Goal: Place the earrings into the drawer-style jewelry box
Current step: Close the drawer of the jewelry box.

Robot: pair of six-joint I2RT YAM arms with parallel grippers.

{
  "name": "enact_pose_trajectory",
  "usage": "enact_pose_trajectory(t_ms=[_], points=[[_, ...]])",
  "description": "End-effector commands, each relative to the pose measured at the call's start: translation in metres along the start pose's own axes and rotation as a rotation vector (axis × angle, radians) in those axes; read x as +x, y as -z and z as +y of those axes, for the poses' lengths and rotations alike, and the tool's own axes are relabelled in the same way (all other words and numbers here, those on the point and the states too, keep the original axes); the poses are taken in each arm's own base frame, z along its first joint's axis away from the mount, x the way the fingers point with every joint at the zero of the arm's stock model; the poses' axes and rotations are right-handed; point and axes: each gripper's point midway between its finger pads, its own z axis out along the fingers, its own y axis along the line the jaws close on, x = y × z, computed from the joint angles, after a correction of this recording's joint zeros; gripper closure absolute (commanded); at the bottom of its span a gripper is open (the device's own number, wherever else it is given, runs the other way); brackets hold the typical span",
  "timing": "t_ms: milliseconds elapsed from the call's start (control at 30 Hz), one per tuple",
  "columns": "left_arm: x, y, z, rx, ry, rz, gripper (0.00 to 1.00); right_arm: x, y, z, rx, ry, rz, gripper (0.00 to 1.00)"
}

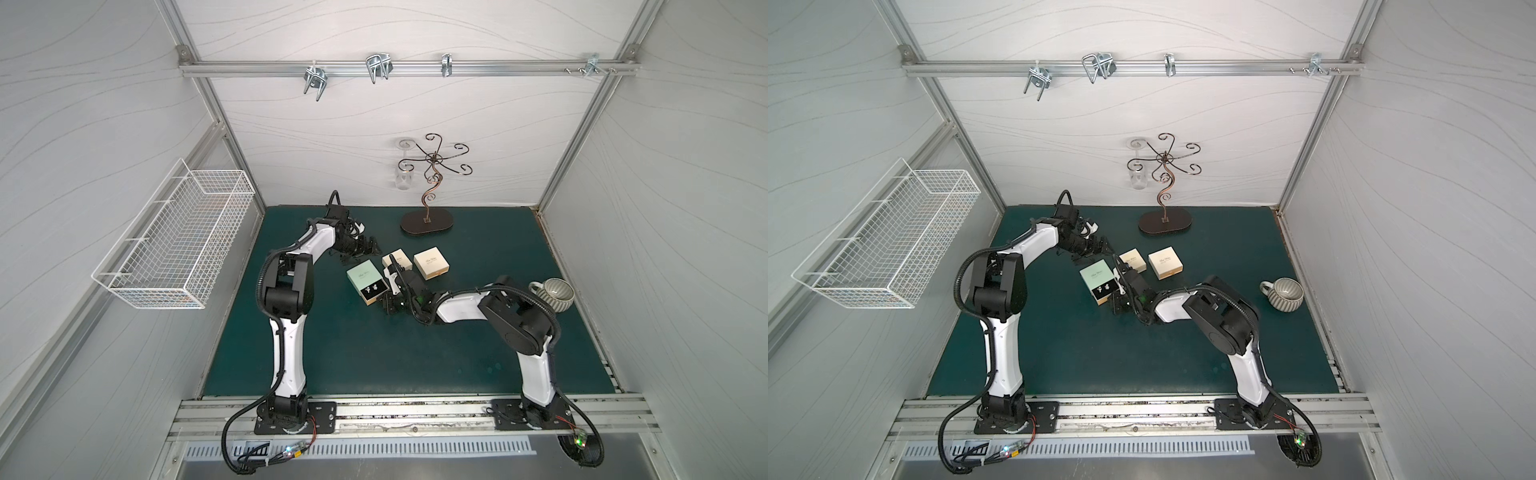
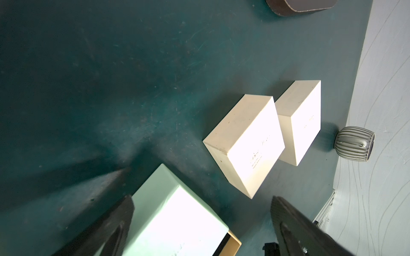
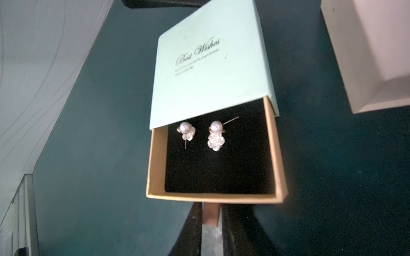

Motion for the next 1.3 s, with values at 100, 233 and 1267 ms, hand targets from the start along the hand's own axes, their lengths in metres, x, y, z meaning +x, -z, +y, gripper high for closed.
enact_pose_trajectory(t_ms=[100, 233, 1267], points=[[0.0, -0.003, -0.005, 0.017, -0.034, 0.006, 0.01, -0.003, -0.011, 0.006, -0.005, -0.007, -0.01, 0.81], [0.0, -0.002, -0.007, 0.014, -0.038, 0.006, 0.01, -0.008, -0.015, 0.008, -0.006, -0.005, -0.023, 0.81], [0.001, 0.0, -0.015, 0.019, -0.048, 0.009, 0.01, -0.037, -0.042, 0.001, -0.021, -0.048, -0.059, 0.81]])
